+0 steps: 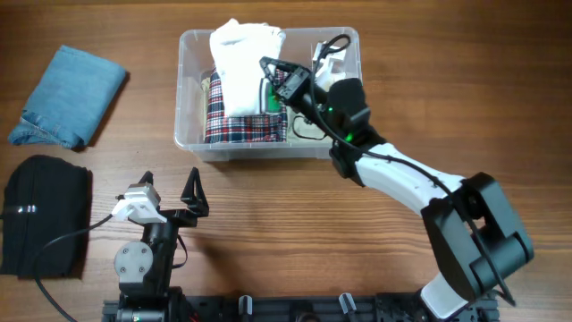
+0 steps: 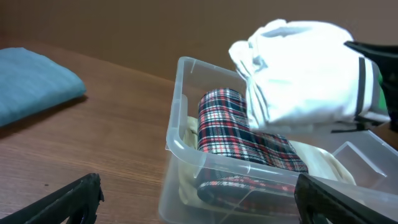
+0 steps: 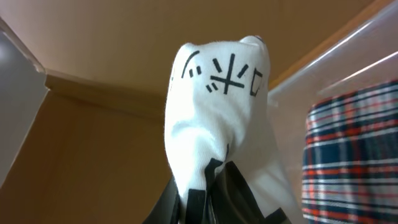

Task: Pack container
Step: 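Carry the white T-shirt over the box and lower it onto the plaid shirt, then press and tuck the white T-shirt into the box with the right gripper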

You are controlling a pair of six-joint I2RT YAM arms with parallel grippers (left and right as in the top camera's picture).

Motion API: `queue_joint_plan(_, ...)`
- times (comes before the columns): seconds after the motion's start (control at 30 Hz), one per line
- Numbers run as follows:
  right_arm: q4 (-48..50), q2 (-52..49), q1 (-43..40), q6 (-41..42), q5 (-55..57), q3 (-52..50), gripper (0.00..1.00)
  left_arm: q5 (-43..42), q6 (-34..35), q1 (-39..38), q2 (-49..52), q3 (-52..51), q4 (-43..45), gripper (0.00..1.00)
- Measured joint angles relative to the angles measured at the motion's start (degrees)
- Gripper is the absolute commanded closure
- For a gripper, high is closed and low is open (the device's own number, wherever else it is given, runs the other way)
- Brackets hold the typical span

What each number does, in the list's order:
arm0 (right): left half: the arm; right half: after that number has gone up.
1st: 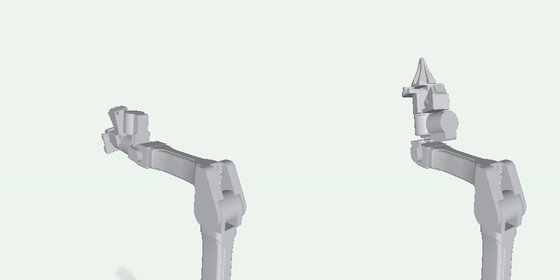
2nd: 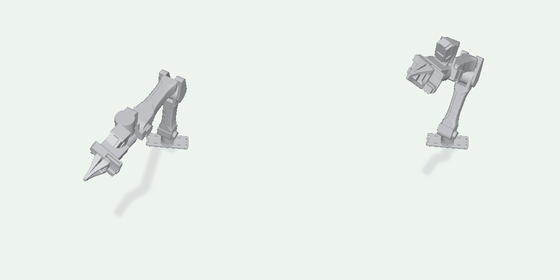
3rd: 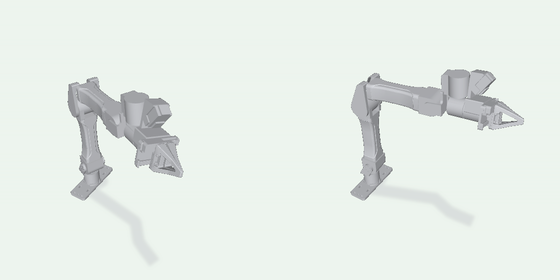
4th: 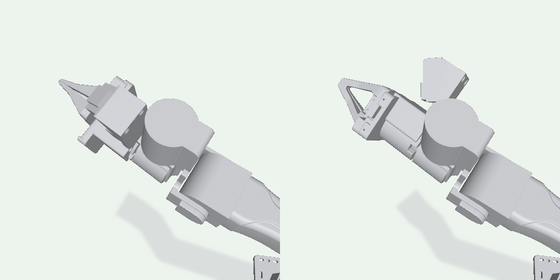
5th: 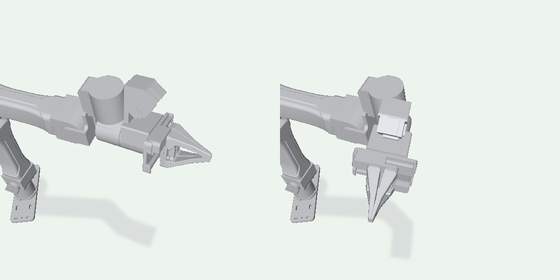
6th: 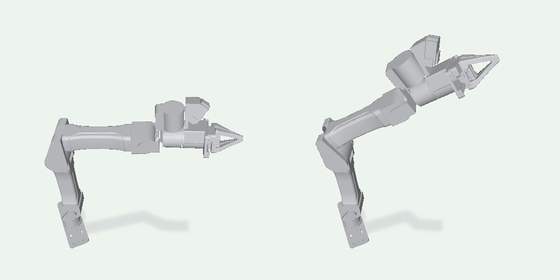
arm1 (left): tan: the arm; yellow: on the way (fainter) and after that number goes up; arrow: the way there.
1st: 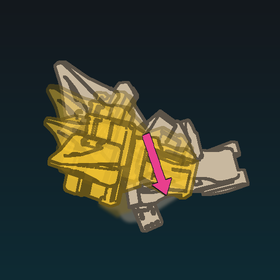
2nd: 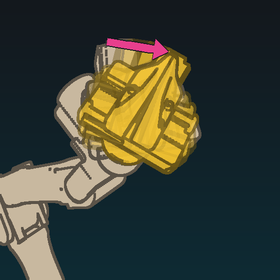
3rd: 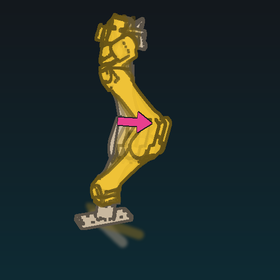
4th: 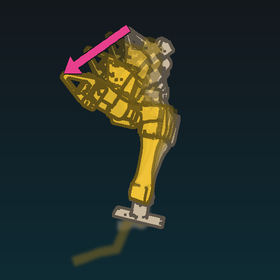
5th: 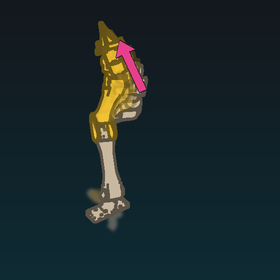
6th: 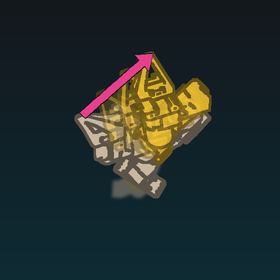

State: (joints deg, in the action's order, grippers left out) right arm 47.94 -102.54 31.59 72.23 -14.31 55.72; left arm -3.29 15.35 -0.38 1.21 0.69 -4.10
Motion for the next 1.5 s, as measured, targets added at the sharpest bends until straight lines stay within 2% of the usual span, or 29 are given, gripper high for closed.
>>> queue_joint_plan(0.17, -1.0, 0.0, 2.2, -1.3, 3.3, 1.7, 0.96, 0.0, 0.0, 0.0, 0.0, 0.0, 0.0, 0.00)
queue_joint_plan(0.27, -6.2, 0.0, 2.2, -6.6, 3.0, 2.2, 0.96, 0.0, 0.0, 0.0, 0.0, 0.0, 0.0, 0.00)
queue_joint_plan(0.33, -12.4, 0.0, 2.2, -11.5, 2.4, 4.0, 0.96, 0.0, 0.0, 0.0, 0.0, 0.0, 0.0, 0.00)
queue_joint_plan(0.57, -36.6, -0.2, 2.2, -36.8, 1.3, 16.8, 0.96, 0.0, 0.0, 0.0, 0.0, 0.0, 0.0, 0.00)
queue_joint_plan(0.67, -46.1, -0.2, 2.2, -44.6, 3.3, 23.2, 0.96, 0.0, 0.0, 0.0, 0.0, 0.0, 0.0, 0.00)
queue_joint_plan(0.73, -51.1, -0.3, 2.2, -46.1, 6.0, 26.8, 0.96, 0.0, 0.0, 0.0, 0.0, 0.0, 0.0, 0.00)
queue_joint_plan(0.9, -51.5, -0.3, 2.6, -39.5, 10.1, 30.6, 0.96, 0.0, 0.0, 0.0, 0.0, 0.0, 0.0, 0.00)
queue_joint_plan(1.1, -48.7, -1.3, 7.6, -25.0, 13.7, 30.7, 0.96, 0.0, 0.0, 0.0, 0.0, 0.0, 0.0, 0.00)
queue_joint_plan(1.33, -43.3, -8.6, 9.3, -9.5, 14.8, 30.7, 0.96, 0.0, 0.0, 0.0, 0.0, 0.0, 0.0, 0.00)
queue_joint_plan(1.5, -40.7, -13.0, 10.4, -2.8, 14.6, 30.7, 0.96, 0.0, 0.0, 0.0, 0.0, 0.0, 0.0, 0.00)
